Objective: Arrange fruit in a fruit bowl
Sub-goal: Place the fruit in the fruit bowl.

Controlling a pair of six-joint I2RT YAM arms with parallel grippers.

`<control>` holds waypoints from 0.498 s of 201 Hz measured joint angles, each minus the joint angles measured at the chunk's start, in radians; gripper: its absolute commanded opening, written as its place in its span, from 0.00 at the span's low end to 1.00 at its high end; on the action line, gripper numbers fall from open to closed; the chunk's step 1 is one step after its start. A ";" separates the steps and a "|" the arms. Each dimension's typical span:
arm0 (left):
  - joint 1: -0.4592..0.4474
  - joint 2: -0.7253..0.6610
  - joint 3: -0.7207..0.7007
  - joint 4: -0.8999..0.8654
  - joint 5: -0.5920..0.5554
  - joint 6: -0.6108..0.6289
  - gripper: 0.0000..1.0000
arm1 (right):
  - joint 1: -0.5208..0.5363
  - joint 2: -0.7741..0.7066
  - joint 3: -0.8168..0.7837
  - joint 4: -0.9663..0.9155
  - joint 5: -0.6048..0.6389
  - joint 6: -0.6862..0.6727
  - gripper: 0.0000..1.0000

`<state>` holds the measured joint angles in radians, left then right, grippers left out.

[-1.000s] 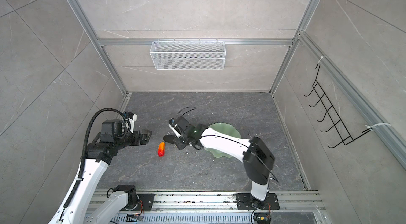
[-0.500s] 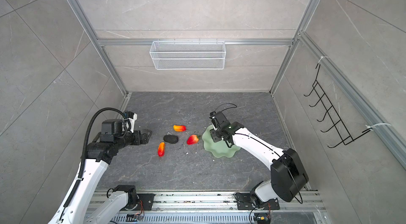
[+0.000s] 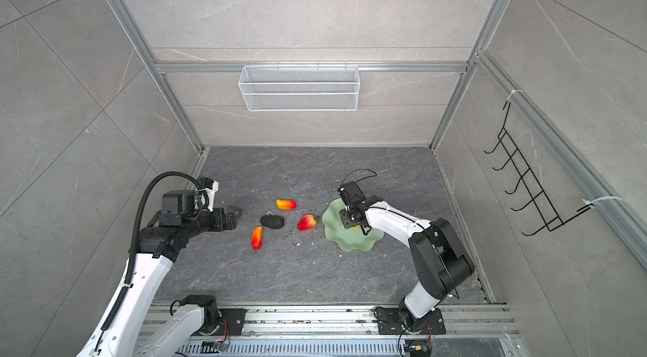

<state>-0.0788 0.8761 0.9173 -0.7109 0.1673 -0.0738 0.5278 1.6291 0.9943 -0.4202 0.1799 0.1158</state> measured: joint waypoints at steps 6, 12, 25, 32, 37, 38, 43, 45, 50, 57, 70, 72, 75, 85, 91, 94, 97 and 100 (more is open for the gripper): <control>0.000 0.000 0.000 0.000 0.000 0.000 1.00 | 0.000 0.000 -0.002 0.005 0.000 0.000 0.53; 0.000 0.001 0.000 0.000 -0.001 0.000 1.00 | 0.000 0.000 -0.002 0.008 0.000 0.001 0.55; 0.000 0.002 0.000 0.000 -0.003 0.003 1.00 | 0.000 0.000 -0.003 0.014 -0.001 0.002 0.61; 0.000 0.002 0.000 0.000 -0.005 0.005 1.00 | 0.000 0.000 -0.003 0.014 -0.002 0.001 0.63; 0.000 0.002 0.000 0.000 -0.006 0.006 1.00 | 0.000 0.000 -0.003 0.014 -0.002 0.000 0.66; 0.000 0.002 0.000 0.000 -0.007 0.007 1.00 | 0.000 0.000 -0.003 0.014 -0.002 0.001 0.67; 0.000 0.002 0.000 0.000 -0.008 0.008 1.00 | 0.000 0.000 -0.003 0.014 -0.001 -0.003 0.71; 0.000 0.002 0.000 0.000 -0.008 0.008 1.00 | 0.000 -0.001 -0.003 0.014 -0.001 0.001 0.73; 0.000 0.002 0.000 0.000 -0.008 0.009 1.00 | 0.000 -0.002 -0.003 0.013 -0.001 -0.006 0.77; 0.000 0.002 0.000 0.000 -0.009 0.012 1.00 | 0.000 -0.005 -0.003 0.010 0.000 -0.009 0.82; 0.000 0.002 0.000 -0.001 -0.010 0.016 1.00 | 0.000 -0.020 -0.002 -0.007 -0.001 -0.016 0.91; 0.000 0.002 0.000 -0.001 -0.010 0.016 1.00 | 0.000 -0.023 -0.002 -0.009 0.000 -0.012 0.93; 0.000 0.002 0.000 -0.001 -0.011 0.017 1.00 | 0.000 -0.029 -0.001 -0.016 0.000 -0.018 0.95; 0.000 0.002 0.000 -0.001 -0.011 0.021 1.00 | 0.000 -0.053 0.006 -0.040 0.000 -0.022 1.00; 0.000 0.002 0.000 -0.001 -0.012 0.023 1.00 | 0.000 -0.068 0.013 -0.056 0.000 -0.031 1.00; 0.000 0.002 0.000 -0.002 -0.013 0.024 1.00 | 0.000 -0.076 0.018 -0.065 0.001 -0.031 1.00; 0.000 0.002 0.000 -0.002 -0.013 0.025 1.00 | 0.000 -0.085 0.024 -0.074 0.000 -0.037 1.00; 0.000 0.003 0.000 -0.003 -0.015 0.026 1.00 | 0.000 -0.094 0.030 -0.084 -0.001 -0.038 1.00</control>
<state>-0.0788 0.8787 0.9176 -0.7136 0.1520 -0.0479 0.5278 1.5349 1.0241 -0.5037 0.1791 0.0776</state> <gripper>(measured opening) 0.999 0.995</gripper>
